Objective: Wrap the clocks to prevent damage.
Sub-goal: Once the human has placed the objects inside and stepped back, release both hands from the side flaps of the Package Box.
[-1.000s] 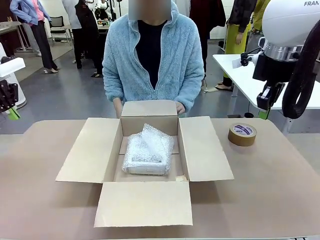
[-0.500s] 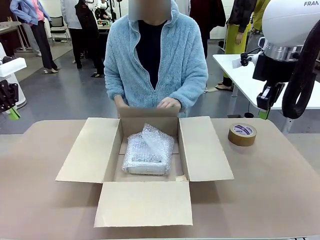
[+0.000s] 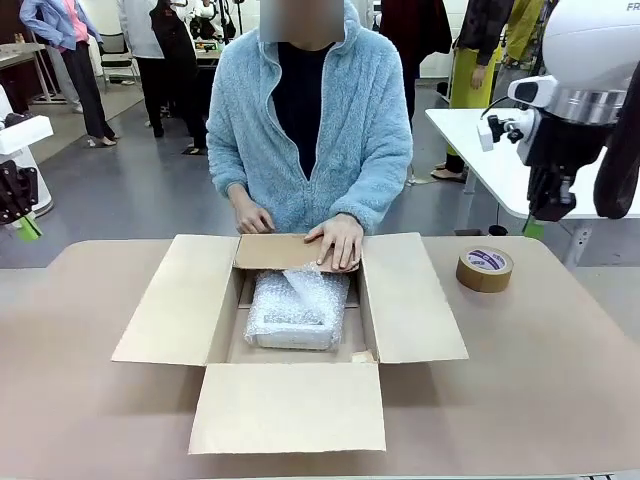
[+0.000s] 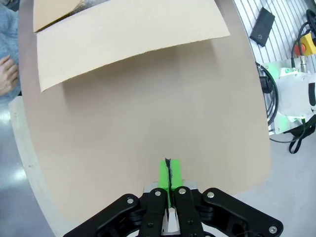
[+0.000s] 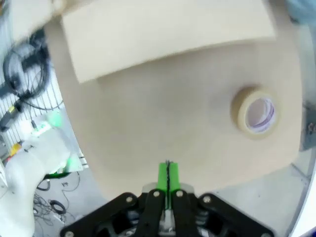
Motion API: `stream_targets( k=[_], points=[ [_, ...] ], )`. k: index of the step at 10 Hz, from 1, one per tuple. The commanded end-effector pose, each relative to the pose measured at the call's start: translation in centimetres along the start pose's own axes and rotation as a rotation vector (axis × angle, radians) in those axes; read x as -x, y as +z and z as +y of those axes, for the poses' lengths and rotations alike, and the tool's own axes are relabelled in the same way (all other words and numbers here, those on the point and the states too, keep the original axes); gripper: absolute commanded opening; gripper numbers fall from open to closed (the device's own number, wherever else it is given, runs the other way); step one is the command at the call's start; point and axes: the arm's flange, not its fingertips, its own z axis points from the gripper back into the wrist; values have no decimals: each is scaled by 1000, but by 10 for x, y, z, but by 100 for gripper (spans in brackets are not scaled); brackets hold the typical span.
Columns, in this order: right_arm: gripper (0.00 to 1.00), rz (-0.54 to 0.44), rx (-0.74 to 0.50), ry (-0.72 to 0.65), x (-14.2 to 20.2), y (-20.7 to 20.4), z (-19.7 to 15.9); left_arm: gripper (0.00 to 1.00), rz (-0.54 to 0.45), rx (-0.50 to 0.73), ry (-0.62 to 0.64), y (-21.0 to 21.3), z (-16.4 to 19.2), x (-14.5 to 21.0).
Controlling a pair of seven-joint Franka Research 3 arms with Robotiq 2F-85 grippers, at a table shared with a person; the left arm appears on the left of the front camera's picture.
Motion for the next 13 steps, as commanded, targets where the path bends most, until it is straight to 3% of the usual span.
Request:
stream_targets(
  k=[1,2,3,4,6,7,8,10,13],
  points=[
    [1,-115,-30,341,31,-9,-15,0,-43,0,-23,0,-3,3],
    [1,-186,-27,401,44,-14,-23,0,-60,-5,-32,1,-4,3],
    [1,-169,-45,123,45,-19,-34,0,-5,-9,-22,-2,-8,-1],
    [1,-80,14,281,29,-3,-13,0,-21,-3,-4,0,0,0],
    [1,-126,-3,265,47,-11,-23,0,-21,-3,-6,0,-1,-2],
    [1,-378,-9,287,65,-20,-21,0,-285,-76,20,-4,0,23],
    [1,-587,-38,273,94,-27,-22,0,-428,-105,60,-12,-2,46],
    [1,-875,-81,246,149,-40,-27,0,-626,-126,116,-28,-20,80],
    [1,-1060,-136,158,198,-75,-39,0,-791,-128,177,-58,-39,117]
  ],
)
